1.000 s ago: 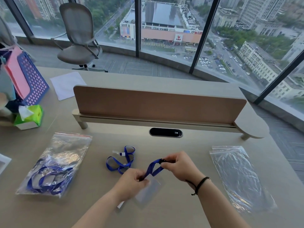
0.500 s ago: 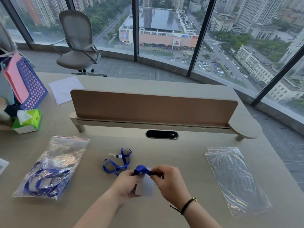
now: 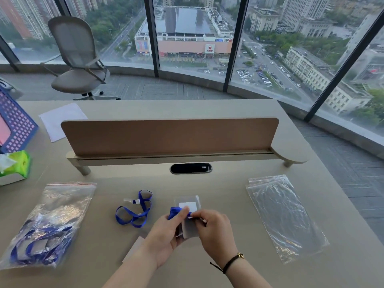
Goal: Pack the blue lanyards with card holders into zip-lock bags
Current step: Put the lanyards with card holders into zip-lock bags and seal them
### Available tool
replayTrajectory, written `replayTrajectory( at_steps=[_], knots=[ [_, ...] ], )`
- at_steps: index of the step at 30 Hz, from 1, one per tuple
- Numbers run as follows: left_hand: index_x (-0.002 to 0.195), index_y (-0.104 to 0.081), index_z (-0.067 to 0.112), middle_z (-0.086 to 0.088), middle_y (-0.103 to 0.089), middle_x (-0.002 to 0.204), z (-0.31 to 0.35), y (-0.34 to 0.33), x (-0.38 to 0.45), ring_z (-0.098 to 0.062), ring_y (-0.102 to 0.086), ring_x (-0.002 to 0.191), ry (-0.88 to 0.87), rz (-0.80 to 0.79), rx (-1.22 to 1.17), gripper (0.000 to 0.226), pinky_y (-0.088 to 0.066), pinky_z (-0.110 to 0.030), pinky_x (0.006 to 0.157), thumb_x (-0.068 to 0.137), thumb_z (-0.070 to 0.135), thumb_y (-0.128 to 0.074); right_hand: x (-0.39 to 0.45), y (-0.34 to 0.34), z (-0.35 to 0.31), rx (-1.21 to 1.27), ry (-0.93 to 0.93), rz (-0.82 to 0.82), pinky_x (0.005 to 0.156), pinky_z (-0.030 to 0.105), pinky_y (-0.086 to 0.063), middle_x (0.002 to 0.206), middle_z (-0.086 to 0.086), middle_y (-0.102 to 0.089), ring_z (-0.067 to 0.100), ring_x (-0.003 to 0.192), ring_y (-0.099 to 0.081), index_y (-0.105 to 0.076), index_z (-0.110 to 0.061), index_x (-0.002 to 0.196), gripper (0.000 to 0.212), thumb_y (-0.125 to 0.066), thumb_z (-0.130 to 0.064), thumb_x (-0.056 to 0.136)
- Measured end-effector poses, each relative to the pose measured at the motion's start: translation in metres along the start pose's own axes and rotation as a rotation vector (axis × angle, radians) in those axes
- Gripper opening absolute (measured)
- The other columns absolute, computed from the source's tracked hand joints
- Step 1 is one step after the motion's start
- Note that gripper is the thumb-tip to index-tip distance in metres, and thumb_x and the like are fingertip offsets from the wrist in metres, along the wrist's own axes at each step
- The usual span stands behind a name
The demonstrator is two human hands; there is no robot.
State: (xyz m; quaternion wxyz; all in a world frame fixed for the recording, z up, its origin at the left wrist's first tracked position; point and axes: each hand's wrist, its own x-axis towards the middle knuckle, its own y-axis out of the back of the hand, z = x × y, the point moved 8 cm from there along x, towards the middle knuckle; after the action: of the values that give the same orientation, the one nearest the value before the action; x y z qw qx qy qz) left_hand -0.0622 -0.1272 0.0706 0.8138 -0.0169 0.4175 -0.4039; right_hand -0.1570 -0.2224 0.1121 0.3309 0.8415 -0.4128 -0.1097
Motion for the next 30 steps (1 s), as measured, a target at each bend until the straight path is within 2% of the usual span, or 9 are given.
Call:
replayTrajectory(
  at_steps=[3,6,11,14,15,19,22,26,30],
  knots=[
    [0.106,-0.069,-0.004,-0.012,-0.073,0.083,-0.003,-0.008,0.012,-0.019,-0.068,0.067,-0.018,0.145,0.034,0.031,-0.059,-0.034,0.068,0.091,0.024,-0.071,-0.001,0.013,0.0,-0.063,0.114,0.064,0.059,0.027,-0.051,0.078,-0.013,-0.073,0.008,0.066,-0.06,-0.075,-0.031,0.089,0.025,-0.065,-0.01,0.079],
    [0.105,-0.068,-0.003,-0.016,-0.074,0.093,-0.007,-0.025,0.025,-0.027,-0.069,0.08,-0.019,0.195,0.054,0.022,-0.059,-0.033,0.068,0.093,0.016,-0.069,-0.001,0.027,0.013,-0.098,0.171,0.119,0.061,0.026,-0.052,0.088,-0.016,-0.075,0.011,0.07,-0.063,-0.073,-0.03,0.09,0.026,-0.066,-0.007,0.078],
    [0.097,-0.072,0.004,-0.012,-0.075,0.089,-0.017,-0.065,0.053,-0.024,-0.068,0.078,-0.028,0.191,0.207,0.016,-0.051,-0.025,0.06,0.094,0.019,-0.068,0.006,0.06,0.062,-0.057,0.027,0.159,0.063,0.019,-0.042,0.08,-0.012,-0.07,0.009,0.073,-0.058,-0.073,-0.029,0.091,0.017,-0.066,-0.017,0.081],
    [0.095,-0.072,0.003,-0.017,-0.075,0.096,-0.025,-0.095,0.074,-0.032,-0.07,0.087,-0.022,0.184,0.245,0.013,-0.055,-0.042,0.083,0.094,0.016,-0.068,0.013,0.079,0.099,-0.078,-0.03,0.12,0.06,0.024,-0.043,0.075,-0.011,-0.064,0.011,0.07,-0.056,-0.071,-0.029,0.085,0.009,-0.065,-0.023,0.082],
    [0.095,-0.072,0.001,-0.018,-0.076,0.095,-0.027,-0.106,0.082,-0.033,-0.07,0.086,-0.014,0.176,0.262,0.015,-0.056,-0.045,0.085,0.094,0.015,-0.068,0.015,0.086,0.11,-0.109,-0.032,0.112,0.059,0.026,-0.043,0.073,-0.01,-0.062,0.012,0.069,-0.055,-0.069,-0.029,0.083,0.009,-0.064,-0.022,0.082],
    [0.101,-0.071,-0.004,-0.018,-0.076,0.092,-0.04,-0.151,0.113,-0.031,-0.07,0.08,0.059,0.112,0.287,0.017,-0.058,-0.034,0.067,0.095,0.012,-0.065,0.029,0.114,0.146,-0.298,0.074,0.132,0.055,0.033,-0.048,0.071,-0.007,-0.06,0.018,0.064,-0.053,-0.064,-0.023,0.077,0.015,-0.066,-0.008,0.075],
    [0.099,-0.074,-0.003,-0.021,-0.077,0.097,-0.053,-0.181,0.135,-0.029,-0.072,0.079,0.108,0.068,0.285,0.018,-0.059,-0.031,0.063,0.096,0.011,-0.063,0.041,0.133,0.178,-0.373,0.1,0.135,0.058,0.032,-0.047,0.069,-0.008,-0.06,0.017,0.066,-0.051,-0.063,-0.023,0.075,0.019,-0.068,-0.005,0.074],
    [0.106,-0.071,-0.004,-0.021,-0.075,0.098,-0.06,-0.2,0.167,-0.028,-0.07,0.075,0.081,0.122,0.344,0.019,-0.057,-0.029,0.056,0.096,0.011,-0.063,0.057,0.148,0.225,-0.254,-0.006,0.056,0.067,0.03,-0.05,0.077,-0.013,-0.069,0.013,0.073,-0.057,-0.073,-0.03,0.085,0.014,-0.069,-0.018,0.08],
    [0.097,-0.07,0.001,-0.021,-0.076,0.092,-0.056,-0.198,0.195,-0.03,-0.072,0.072,0.017,0.249,0.43,0.01,-0.057,-0.034,0.064,0.095,0.009,-0.065,0.077,0.152,0.277,-0.098,-0.262,-0.064,0.085,0.026,-0.05,0.101,-0.014,-0.071,0.009,0.094,-0.062,-0.07,-0.033,0.111,0.023,-0.064,-0.036,0.089]
  ],
)
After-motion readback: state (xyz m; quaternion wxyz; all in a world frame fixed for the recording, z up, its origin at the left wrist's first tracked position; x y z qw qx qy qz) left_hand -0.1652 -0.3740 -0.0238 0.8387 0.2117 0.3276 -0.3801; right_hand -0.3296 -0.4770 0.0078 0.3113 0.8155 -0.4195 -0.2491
